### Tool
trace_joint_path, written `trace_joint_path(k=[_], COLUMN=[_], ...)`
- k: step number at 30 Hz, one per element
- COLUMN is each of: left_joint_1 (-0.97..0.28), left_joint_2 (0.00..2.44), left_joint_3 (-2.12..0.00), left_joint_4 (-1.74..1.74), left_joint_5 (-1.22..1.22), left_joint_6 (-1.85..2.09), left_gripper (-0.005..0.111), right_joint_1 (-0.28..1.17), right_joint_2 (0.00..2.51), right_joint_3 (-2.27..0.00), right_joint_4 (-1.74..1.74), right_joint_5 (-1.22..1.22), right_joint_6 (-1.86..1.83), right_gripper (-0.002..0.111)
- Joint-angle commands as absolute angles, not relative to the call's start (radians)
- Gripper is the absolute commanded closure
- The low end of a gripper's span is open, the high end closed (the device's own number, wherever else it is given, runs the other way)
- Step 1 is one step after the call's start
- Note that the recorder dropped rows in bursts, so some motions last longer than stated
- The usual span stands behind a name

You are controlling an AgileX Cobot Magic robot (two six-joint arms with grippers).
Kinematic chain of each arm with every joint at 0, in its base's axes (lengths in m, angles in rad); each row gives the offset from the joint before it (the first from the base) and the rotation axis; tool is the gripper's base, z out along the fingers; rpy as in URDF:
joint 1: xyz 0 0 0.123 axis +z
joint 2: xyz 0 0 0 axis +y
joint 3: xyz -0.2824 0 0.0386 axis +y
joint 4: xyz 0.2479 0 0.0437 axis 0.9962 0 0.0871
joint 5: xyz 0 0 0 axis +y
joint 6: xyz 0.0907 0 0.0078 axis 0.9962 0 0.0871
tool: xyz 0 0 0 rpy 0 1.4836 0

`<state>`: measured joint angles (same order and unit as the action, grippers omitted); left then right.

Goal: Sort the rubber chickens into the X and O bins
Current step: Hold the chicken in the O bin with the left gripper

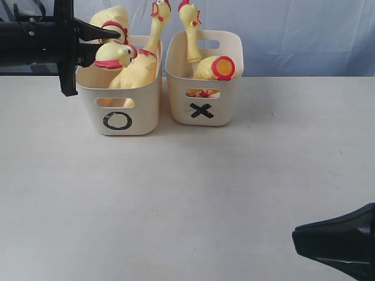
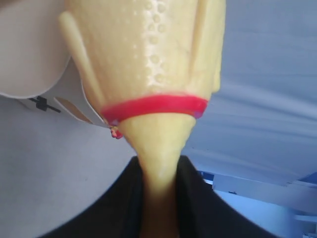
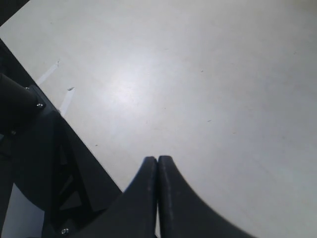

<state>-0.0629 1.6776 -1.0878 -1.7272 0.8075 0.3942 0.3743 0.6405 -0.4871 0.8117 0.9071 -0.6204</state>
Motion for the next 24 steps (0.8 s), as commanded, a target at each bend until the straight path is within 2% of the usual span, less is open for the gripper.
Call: trace_joint_path(k=[1,24], left_joint_1=[-0.072,-0.020], left_joint_2=[1.659,1.575], left_joint_3=[-1.099,-1.099], left_joint_4=[-1.744,-1.594], left_joint_5=[0.855,0.888], left_joint_6=[0.376,0.214], left_gripper=[0.107,0.107], right_joint_1=[0.372,0.372], right_joint_2=[0.634,0.634], right_joint_3=[-0.483,-0.483], right_joint_4=[0.819,0.819], right_joint_5=[0.902,0.911], right_joint_6=[-0.628,-0.628], right_gripper=[0.109,0.109])
